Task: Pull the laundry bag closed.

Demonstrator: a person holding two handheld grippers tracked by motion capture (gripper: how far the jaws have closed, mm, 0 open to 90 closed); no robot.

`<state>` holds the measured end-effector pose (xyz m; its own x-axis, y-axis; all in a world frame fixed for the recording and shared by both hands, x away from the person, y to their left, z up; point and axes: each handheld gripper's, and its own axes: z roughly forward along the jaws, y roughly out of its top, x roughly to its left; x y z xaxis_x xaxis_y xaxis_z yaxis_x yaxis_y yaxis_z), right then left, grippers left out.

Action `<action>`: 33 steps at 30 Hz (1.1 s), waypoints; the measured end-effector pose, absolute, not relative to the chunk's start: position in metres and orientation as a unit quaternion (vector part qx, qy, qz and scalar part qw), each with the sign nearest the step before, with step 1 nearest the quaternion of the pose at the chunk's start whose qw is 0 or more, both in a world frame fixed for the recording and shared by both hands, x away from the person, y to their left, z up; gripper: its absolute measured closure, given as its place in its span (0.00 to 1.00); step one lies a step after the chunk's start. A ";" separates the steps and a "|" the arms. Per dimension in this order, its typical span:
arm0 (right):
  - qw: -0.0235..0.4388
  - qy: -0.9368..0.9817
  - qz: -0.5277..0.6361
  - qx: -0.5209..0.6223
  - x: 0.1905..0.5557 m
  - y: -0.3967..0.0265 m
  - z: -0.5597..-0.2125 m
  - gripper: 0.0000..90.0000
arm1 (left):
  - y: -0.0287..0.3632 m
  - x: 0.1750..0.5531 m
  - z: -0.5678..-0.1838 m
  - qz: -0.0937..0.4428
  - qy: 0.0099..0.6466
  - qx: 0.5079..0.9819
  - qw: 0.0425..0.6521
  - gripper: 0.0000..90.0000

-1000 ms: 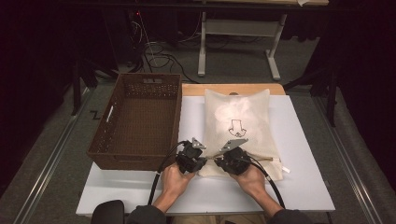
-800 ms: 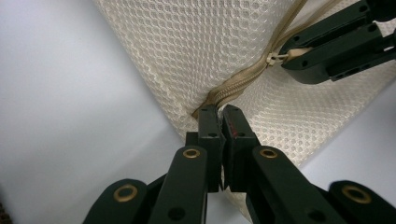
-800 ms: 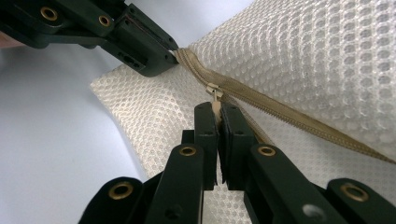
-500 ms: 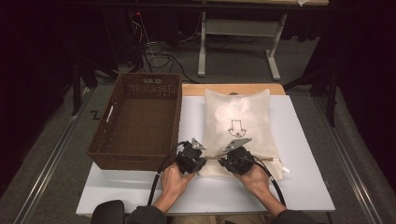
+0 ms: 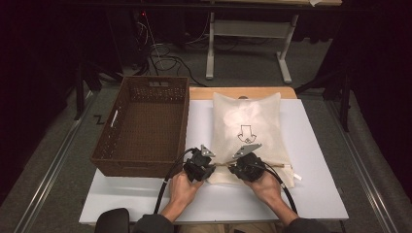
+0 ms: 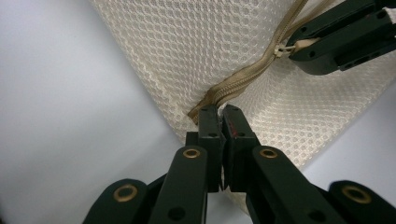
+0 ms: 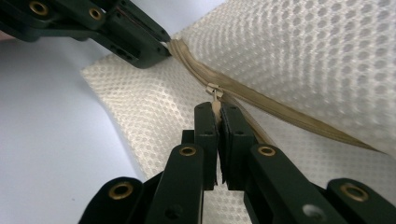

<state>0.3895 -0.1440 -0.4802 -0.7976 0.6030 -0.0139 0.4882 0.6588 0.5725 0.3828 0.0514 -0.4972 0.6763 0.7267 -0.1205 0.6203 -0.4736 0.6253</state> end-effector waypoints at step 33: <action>0.116 0.900 0.269 0.322 0.390 -0.169 -0.482 0.97 | 0.049 0.381 -0.498 0.095 0.384 0.864 0.313 0.97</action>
